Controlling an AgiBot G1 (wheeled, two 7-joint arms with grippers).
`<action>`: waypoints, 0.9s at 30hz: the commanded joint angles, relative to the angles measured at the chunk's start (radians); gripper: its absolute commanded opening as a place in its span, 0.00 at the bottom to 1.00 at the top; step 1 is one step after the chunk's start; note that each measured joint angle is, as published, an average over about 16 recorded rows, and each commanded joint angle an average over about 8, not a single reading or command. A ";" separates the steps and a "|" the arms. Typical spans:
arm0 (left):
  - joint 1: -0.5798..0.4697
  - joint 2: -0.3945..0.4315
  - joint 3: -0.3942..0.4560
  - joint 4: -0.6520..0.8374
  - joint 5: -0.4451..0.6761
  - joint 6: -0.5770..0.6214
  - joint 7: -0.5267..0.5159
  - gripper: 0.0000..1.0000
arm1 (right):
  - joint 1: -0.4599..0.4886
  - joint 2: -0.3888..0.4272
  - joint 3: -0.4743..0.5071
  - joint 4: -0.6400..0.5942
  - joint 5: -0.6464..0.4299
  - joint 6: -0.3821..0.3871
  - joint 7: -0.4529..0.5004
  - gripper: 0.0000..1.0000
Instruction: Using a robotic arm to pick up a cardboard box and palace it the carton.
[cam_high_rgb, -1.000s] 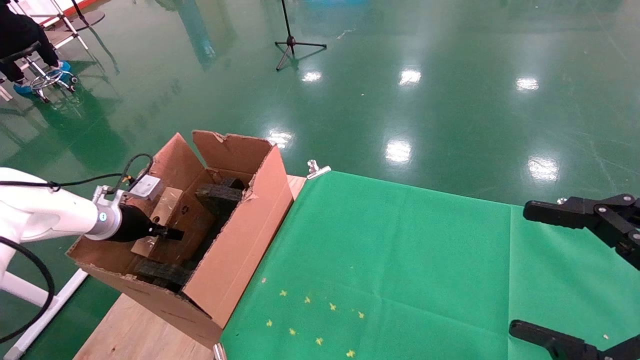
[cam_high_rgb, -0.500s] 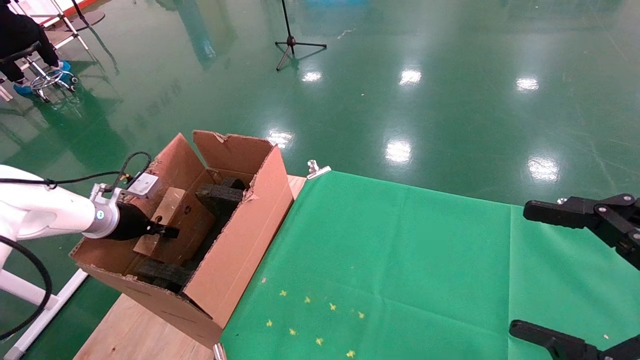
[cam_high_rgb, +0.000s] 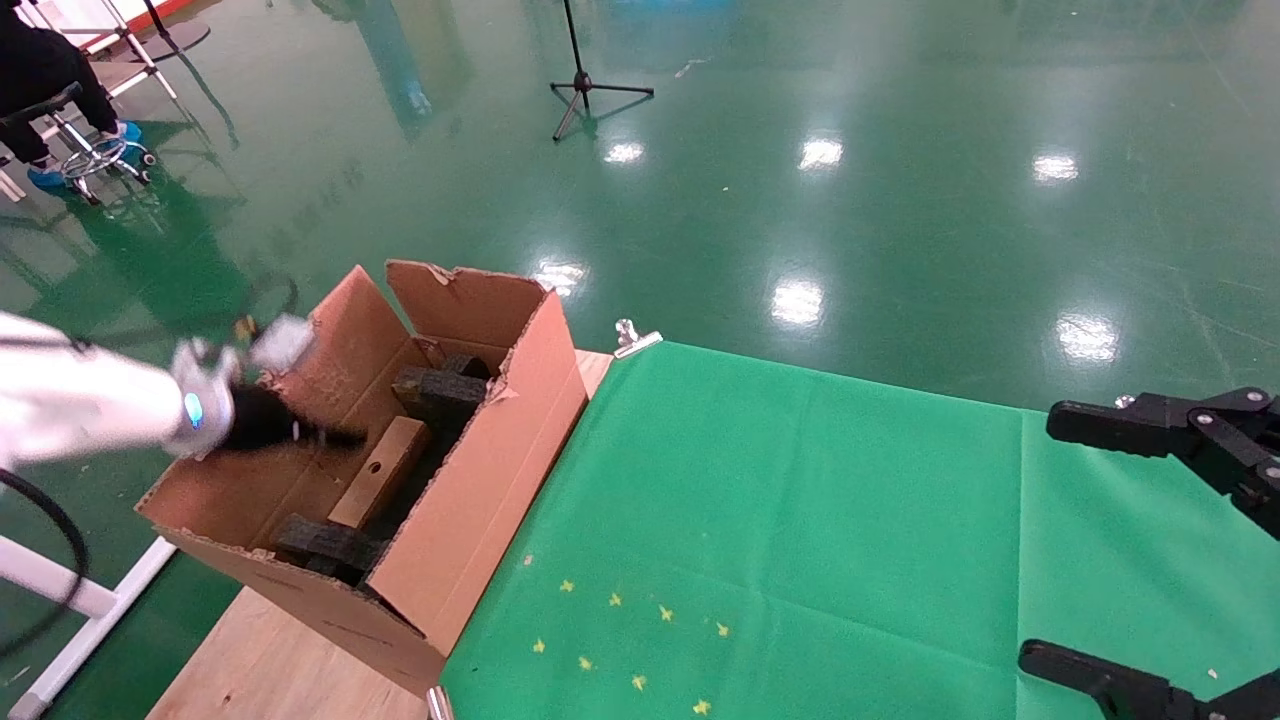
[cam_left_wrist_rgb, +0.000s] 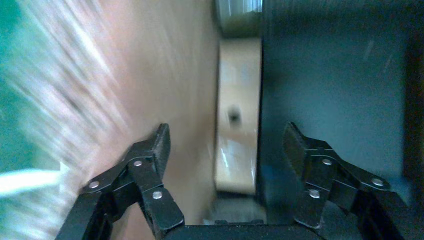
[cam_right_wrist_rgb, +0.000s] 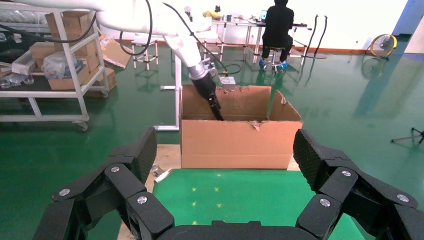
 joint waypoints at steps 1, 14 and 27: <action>-0.017 -0.007 -0.004 -0.012 -0.005 -0.004 0.013 1.00 | 0.000 0.000 0.000 0.000 0.000 0.000 0.000 1.00; -0.084 -0.221 -0.119 -0.335 -0.169 0.105 0.110 1.00 | 0.000 0.000 -0.001 0.000 0.000 0.000 0.000 1.00; -0.084 -0.236 -0.124 -0.383 -0.165 0.101 0.109 1.00 | 0.000 0.000 -0.001 -0.001 0.000 0.000 -0.001 1.00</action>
